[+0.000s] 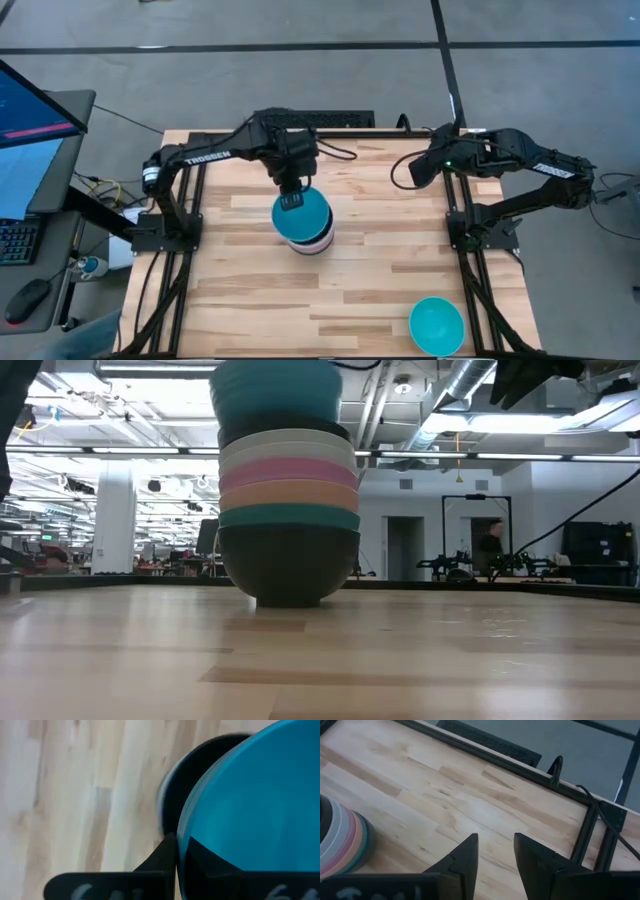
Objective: Nest bowls inside each other
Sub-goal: Stack the left blue bowl on top of the black bowl
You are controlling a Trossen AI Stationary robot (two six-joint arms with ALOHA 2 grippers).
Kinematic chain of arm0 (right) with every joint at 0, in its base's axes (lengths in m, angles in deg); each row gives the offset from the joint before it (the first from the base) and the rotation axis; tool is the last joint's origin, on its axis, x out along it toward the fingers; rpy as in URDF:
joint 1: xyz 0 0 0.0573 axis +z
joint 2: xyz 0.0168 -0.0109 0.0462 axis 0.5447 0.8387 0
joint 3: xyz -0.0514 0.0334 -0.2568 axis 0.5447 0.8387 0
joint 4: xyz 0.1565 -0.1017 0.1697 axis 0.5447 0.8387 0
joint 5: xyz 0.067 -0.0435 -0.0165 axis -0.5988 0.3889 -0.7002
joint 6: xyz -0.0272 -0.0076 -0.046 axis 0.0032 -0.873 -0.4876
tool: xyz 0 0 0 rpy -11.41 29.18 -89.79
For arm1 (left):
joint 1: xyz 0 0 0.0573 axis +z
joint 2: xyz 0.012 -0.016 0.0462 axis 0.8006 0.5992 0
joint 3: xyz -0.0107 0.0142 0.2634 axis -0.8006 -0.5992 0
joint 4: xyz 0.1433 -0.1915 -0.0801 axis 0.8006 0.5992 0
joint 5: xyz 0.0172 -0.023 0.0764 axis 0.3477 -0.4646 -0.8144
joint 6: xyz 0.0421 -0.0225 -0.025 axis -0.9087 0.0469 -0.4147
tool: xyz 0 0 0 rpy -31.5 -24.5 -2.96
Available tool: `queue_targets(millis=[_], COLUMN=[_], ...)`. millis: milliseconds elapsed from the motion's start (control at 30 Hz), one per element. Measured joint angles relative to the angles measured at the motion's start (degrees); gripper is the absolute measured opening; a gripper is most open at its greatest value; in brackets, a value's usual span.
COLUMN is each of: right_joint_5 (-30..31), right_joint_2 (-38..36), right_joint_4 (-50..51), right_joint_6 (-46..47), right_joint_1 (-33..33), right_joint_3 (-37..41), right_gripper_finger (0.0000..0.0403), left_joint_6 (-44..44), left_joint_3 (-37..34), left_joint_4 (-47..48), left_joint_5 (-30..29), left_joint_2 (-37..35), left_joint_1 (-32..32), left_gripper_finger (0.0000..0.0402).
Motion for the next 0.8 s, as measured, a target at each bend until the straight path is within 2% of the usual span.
queue_targets(millis=[467,800], right_joint_5=[-0.03,-0.04], right_joint_2=[0.02,0.0], right_joint_4=[0.01,0.02], right_joint_6=[1.65,2.01], right_joint_1=[1.11,2.1], right_joint_3=[0.0,0.0], right_gripper_finger=[0.0147,0.0147], left_joint_6=[-0.8,-0.6], left_joint_3=[-0.09,-0.09], left_joint_4=[-2.69,-0.45], left_joint_5=[-0.83,-1.57], left_joint_2=[3.72,3.65], left_joint_1=[-1.59,-1.6], left_gripper_finger=[0.0002,0.0038])
